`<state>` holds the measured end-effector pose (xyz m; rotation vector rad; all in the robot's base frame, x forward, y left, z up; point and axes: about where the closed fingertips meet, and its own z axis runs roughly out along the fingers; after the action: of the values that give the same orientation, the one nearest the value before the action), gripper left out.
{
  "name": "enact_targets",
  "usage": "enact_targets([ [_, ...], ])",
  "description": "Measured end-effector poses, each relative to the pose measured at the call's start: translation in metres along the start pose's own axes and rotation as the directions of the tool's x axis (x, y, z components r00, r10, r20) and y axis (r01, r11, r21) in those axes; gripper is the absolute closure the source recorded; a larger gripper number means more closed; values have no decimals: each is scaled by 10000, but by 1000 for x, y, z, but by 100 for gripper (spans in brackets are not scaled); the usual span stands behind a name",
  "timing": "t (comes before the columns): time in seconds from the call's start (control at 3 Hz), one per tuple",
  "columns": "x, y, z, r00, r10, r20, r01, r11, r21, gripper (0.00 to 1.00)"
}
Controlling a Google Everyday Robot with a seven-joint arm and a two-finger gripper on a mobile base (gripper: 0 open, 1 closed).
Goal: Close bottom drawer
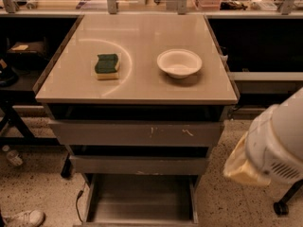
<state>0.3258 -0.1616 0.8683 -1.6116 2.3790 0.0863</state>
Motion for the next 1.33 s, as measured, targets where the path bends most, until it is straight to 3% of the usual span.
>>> enact_targets([
  [0.33,17,21,29,9990,81,-430,-108,9980,-626,100],
  [0.67,18,21,29,9990,84,-432,-111,9980,-628,100],
  [1.0,20,37,61,9992,375,-148,-391,9909,-1285,100],
  [1.33,24,69,132,9952,972,90,-923,9672,-2366,100],
])
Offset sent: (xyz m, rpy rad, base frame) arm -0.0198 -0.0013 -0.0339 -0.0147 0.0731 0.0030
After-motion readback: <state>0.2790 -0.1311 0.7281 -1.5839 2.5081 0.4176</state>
